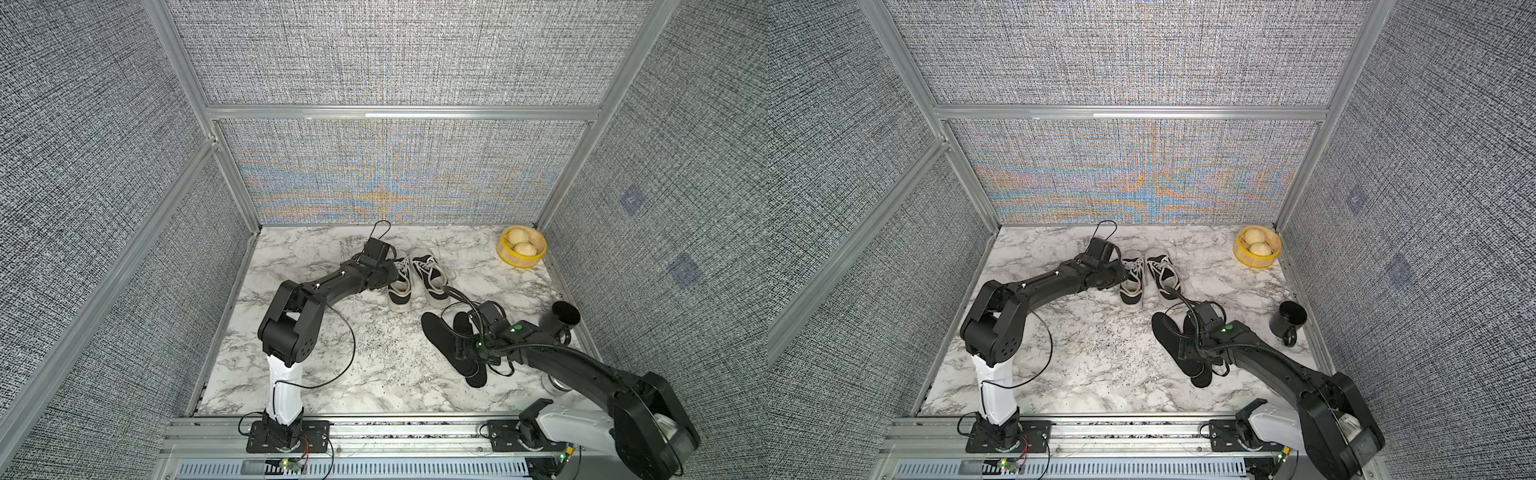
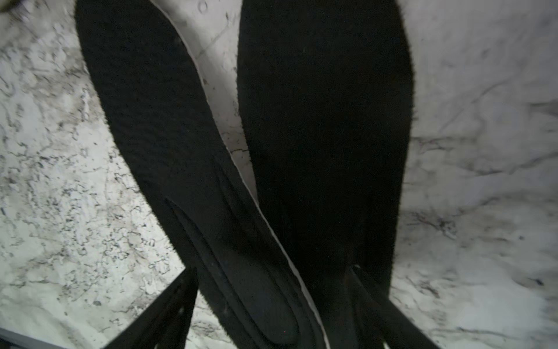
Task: Remove the insole from the shoe
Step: Adjust the insole at the center of the board.
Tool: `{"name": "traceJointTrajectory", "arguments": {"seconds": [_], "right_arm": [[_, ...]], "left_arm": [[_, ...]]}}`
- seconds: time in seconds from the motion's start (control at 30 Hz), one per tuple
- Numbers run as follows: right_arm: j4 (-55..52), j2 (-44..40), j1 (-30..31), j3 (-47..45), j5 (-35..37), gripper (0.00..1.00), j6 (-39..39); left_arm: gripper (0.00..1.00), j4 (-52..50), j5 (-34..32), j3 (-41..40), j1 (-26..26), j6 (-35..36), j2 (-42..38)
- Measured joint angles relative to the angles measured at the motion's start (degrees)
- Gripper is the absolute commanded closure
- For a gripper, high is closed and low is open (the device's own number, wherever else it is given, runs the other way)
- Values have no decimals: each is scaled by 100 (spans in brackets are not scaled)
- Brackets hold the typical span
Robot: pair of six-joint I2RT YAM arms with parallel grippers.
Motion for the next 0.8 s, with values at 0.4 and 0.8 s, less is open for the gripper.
{"name": "traceJointTrajectory", "arguments": {"seconds": [0.4,0.8], "right_arm": [[149,-452,195,-221,-1526,24,-157],[125,-1071,-72,466,-787,27,15]], "left_arm": [[52,-186,-186,-824,11,133,-1102],[52,-702,-1156,-1687,284,452,-2691]]}}
